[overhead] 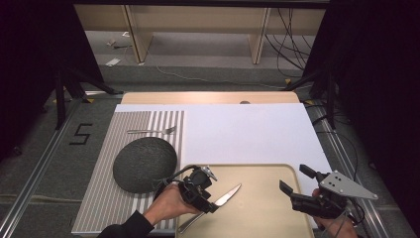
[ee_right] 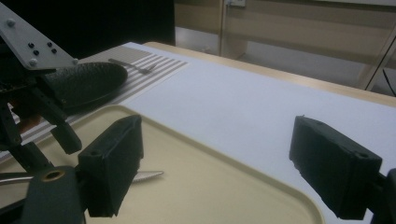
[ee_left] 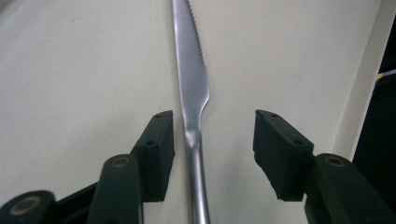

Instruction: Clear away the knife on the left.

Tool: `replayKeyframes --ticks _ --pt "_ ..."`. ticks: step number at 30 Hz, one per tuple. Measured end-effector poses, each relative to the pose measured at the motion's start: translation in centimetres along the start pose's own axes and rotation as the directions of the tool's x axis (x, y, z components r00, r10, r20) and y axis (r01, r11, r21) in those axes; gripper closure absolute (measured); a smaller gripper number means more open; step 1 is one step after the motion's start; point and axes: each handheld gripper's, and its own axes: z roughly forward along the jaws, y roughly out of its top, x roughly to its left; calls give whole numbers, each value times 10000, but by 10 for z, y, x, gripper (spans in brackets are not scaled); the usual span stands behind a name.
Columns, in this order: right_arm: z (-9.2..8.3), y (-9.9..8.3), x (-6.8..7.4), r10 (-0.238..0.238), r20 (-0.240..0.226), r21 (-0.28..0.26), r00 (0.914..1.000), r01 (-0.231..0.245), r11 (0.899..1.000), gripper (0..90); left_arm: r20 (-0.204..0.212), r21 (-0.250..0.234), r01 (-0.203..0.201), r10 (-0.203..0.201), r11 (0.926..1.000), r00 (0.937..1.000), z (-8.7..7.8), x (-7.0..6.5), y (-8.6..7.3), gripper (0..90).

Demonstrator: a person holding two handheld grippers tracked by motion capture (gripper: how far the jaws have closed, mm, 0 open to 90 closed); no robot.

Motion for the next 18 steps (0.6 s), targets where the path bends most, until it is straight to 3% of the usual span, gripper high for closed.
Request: replayKeyframes --ticks 2,7,10,12,18 --pt "0 0 0 -8 -7 -3 10000 8 10000 185 195 98 -296 294 9995 9994 4 -3 1 520" --pt "0 0 0 -12 8 5 10000 12 10000 186 -79 357 -822 825 9960 9966 14 -8 4 705" --pt "1 0 0 -19 2 24 10000 19 10000 186 -189 418 -1283 1292 9909 9914 20 -7 4 797" --pt "1 0 0 -43 -21 14 10000 44 10000 187 -213 602 -1353 1368 9890 9904 25 -6 5 853" --pt "1 0 0 -19 -15 -9 10000 19 10000 187 -360 885 -1549 1586 9840 9867 31 -6 5 892"
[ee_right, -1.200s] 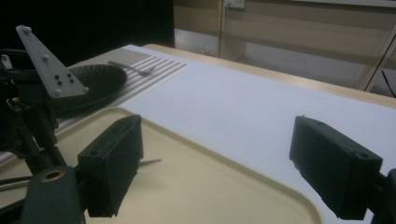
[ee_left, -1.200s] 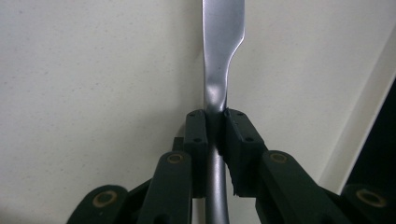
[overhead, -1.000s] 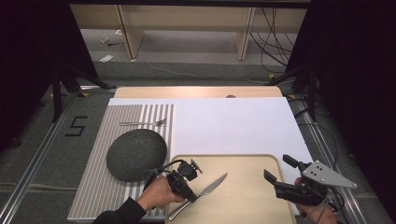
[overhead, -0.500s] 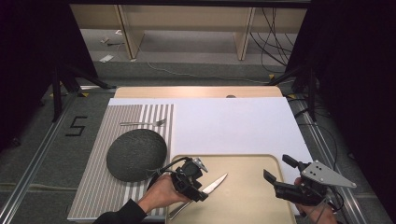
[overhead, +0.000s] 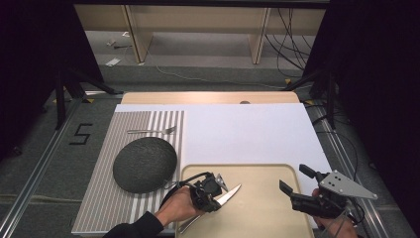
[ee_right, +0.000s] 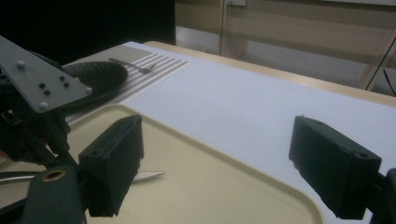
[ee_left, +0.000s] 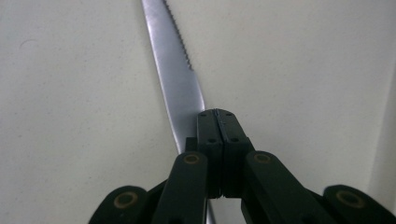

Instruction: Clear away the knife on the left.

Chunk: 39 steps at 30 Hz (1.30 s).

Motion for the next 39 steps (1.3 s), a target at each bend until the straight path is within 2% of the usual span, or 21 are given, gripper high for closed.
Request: replayKeyframes --ticks 3,12,18,29,39 --pt "-1 0 0 -59 2 -7 10000 59 10000 188 -44 36 3 -2 10000 10000 0 1 0 894" --pt "-1 0 1 -55 -21 24 10000 55 10000 188 -516 -22 459 -460 9989 9976 -3 7 -4 894" --pt "0 0 1 -24 -42 -20 10000 24 10000 188 -519 -86 802 -805 9967 9954 -3 15 -6 894" --pt "-1 0 1 -58 -45 40 10000 59 10000 188 -910 -174 1330 -1341 9910 9868 -10 30 -16 895" --pt "-1 0 1 -38 -18 44 10000 38 10000 189 -606 -315 1572 -1588 9871 9854 -18 32 -27 895"
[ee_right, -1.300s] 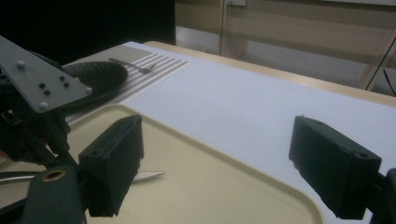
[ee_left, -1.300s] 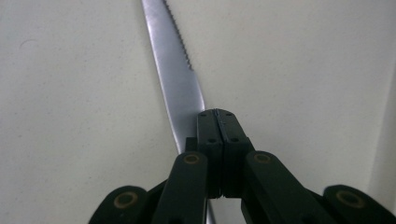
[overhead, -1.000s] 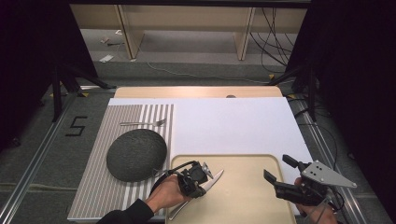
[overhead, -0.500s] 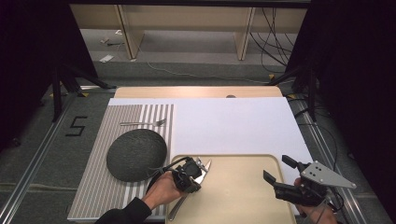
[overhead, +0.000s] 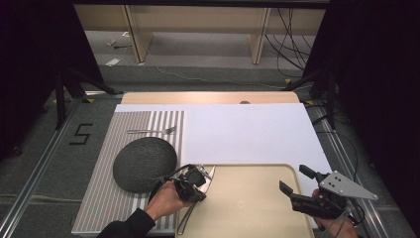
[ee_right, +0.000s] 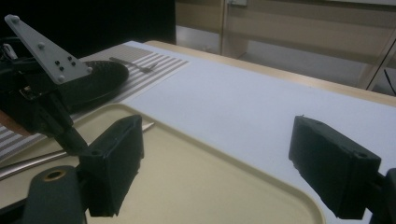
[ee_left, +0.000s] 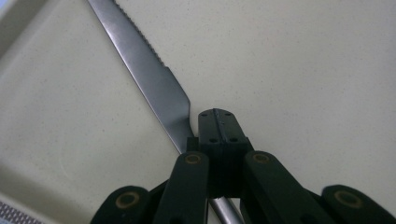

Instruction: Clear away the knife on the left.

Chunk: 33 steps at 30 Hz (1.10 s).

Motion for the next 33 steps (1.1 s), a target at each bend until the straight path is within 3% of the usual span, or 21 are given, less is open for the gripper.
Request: replayKeyframes --ticks 6,10,21,25,28,33 --pt "0 0 0 -21 6 -9 10000 21 10000 189 494 170 73 -81 9998 9987 1 -1 -8 896" --pt "0 0 0 -21 8 16 10000 21 10000 190 312 167 -25 20 9999 9995 1 -5 -9 896" --pt "0 0 0 -15 26 31 10000 15 10000 191 434 348 354 -369 9988 9984 -4 -12 -23 897" --pt "1 0 0 -33 1 36 10000 33 10000 191 342 88 417 -420 9991 9985 -6 -12 -23 896" --pt "1 0 0 -9 12 59 10000 9 10000 191 583 -659 578 -540 9962 9968 -13 -12 -20 890" --pt "1 0 0 -6 -8 33 10000 6 10000 192 1029 -1272 721 -591 9893 9929 -20 -14 -21 706"
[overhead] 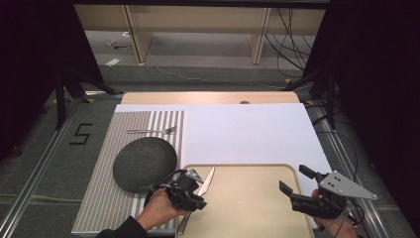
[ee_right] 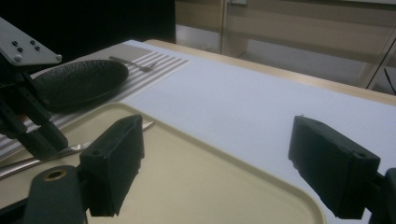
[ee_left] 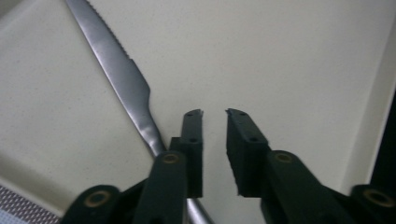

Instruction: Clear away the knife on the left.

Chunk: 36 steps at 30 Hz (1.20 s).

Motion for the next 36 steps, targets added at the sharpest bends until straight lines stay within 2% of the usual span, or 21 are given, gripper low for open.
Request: replayKeyframes --ticks 3,7,11,14,17,22,26,34,36 --pt "0 0 0 -20 16 -11 10000 20 10000 192 88 -280 -20 22 9996 10000 -4 -2 0 608" --pt "0 0 0 -5 0 7 10000 5 10000 192 -52 -1064 -168 163 9942 9999 -13 -3 -1 496" --pt "0 0 0 2 9 -4 10000 -2 10000 191 -143 -1884 -493 475 9809 9988 -20 -3 -3 419" --pt "0 0 0 16 -2 -1 10000 -16 10000 192 -194 -2197 -722 697 9729 9974 -22 -5 -4 378" --pt "0 0 0 17 0 -7 10000 -17 10000 192 -237 -2633 -923 892 9603 9957 -25 -7 -5 352" --pt "-1 0 0 57 -17 -50 10000 -57 10000 191 -217 -3324 -813 785 9396 9967 -31 -1 -7 316" --pt "-1 1 0 59 -35 -59 10000 -60 10000 191 -254 -3882 -898 868 9172 9959 -35 -1 -9 293" --pt "-2 1 0 147 -57 -105 9999 -148 9998 189 -419 -5120 -1112 1045 8518 9936 -49 -2 -14 269" --pt "-2 1 0 167 -56 -113 9998 -167 9998 190 -476 -5309 -1108 1010 8402 9937 -52 -1 -16 269"
